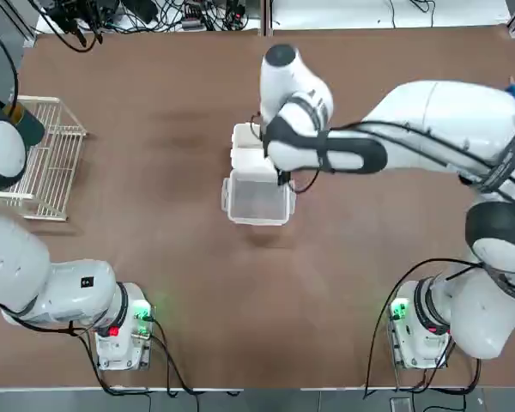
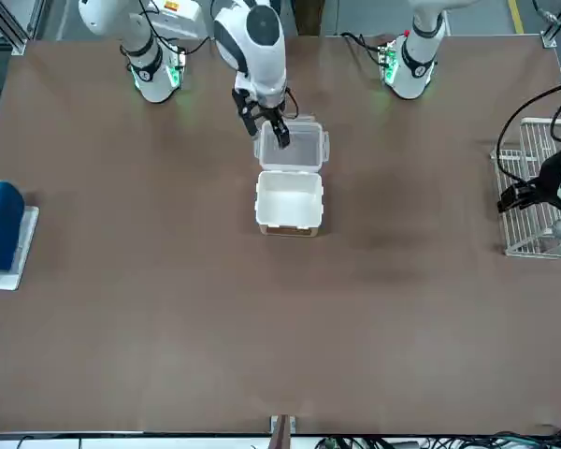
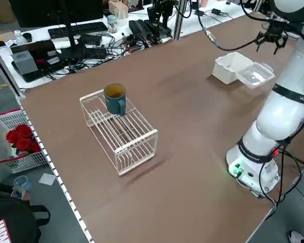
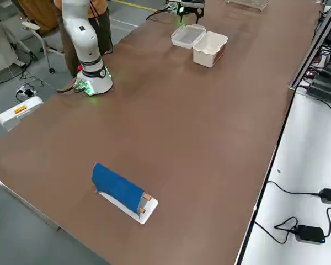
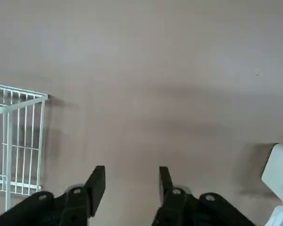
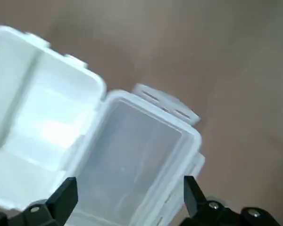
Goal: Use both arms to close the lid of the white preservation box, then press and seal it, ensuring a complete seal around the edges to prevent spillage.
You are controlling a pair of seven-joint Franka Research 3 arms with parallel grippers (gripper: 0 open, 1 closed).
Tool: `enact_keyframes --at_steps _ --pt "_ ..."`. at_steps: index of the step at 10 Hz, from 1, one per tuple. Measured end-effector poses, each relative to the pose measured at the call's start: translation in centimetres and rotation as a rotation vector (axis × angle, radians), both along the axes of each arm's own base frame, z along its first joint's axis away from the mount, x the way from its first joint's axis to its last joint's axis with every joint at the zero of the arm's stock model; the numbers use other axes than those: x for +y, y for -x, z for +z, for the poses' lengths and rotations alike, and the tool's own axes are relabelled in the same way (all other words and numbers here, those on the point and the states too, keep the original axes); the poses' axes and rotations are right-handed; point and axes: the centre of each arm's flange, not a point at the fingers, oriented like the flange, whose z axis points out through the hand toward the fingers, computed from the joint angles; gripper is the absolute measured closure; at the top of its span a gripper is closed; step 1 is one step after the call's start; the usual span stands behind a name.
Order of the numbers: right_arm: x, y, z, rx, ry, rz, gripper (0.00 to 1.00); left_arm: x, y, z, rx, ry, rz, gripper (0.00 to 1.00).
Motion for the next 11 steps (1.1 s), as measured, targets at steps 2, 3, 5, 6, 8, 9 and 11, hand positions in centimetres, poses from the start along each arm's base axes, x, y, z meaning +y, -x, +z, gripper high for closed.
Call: enact_keyframes --at_steps 2,3,5,6,8,9,11 --pt "1.2 2.9 -3.6 -0.004 0.026 -0.093 0.01 0.0 0.1 -0.9 0.011 0.000 0.000 0.81" --pt "1.7 4.3 -5.0 -0.015 0.021 -0.130 0.01 -0.1 0.1 -1.4 0.014 0.001 -0.001 0.88" --pt "2.5 7.0 -7.2 -0.034 0.009 -0.171 0.03 -0.4 0.1 -2.3 0.018 0.001 -0.005 0.99" --pt "2.9 7.9 -7.8 -0.042 -0.001 -0.183 0.05 -0.8 0.1 -2.5 0.022 0.002 -0.008 0.99" --pt "3.8 9.0 -8.6 -0.055 -0.021 -0.200 0.08 -2.6 -0.1 -3.3 0.037 0.001 -0.013 0.99" --pt "4.2 9.6 -9.0 -0.061 -0.032 -0.209 0.14 -3.1 -0.3 -3.9 0.044 0.002 -0.009 0.99" --pt "4.5 9.7 -9.4 -0.069 -0.046 -0.222 0.45 -2.9 -0.7 -4.7 0.048 0.022 0.004 0.99"
